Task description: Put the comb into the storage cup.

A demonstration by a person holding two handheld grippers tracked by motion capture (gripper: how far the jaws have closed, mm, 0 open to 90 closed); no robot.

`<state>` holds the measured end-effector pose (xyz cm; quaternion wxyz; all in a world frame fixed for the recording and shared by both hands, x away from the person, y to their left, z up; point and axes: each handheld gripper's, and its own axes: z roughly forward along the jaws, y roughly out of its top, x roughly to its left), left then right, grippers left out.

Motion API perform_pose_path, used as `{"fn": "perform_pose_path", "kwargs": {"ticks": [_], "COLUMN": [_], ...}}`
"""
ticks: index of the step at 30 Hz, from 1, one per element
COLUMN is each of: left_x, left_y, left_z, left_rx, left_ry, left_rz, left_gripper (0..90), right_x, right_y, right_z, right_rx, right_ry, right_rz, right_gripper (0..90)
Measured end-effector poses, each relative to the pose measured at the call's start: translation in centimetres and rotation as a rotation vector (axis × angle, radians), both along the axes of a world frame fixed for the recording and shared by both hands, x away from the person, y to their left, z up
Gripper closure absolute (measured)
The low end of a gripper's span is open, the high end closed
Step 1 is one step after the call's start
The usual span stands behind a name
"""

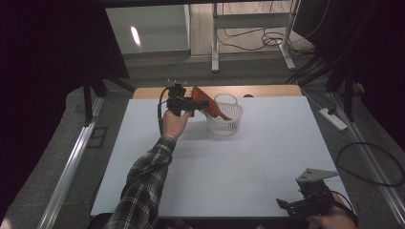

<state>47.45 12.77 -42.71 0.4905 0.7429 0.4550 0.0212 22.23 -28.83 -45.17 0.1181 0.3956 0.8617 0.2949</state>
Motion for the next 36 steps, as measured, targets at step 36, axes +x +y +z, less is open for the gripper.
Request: {"fn": "perform_pose_path", "kwargs": {"ticks": [36], "left_x": [-2.5], "left_y": [2.0], "left_z": [-0.3], "left_rx": [0.220], "left_ry": [-0.183], "left_rz": [-0.091], "left_gripper": [0.0], "right_x": [0.0], "right_y": [0.1], "right_z": [0.0], "right_rx": [-0.010], "right_ry": [0.005], "right_rz": [0.001], "right_gripper": [2.7]}}
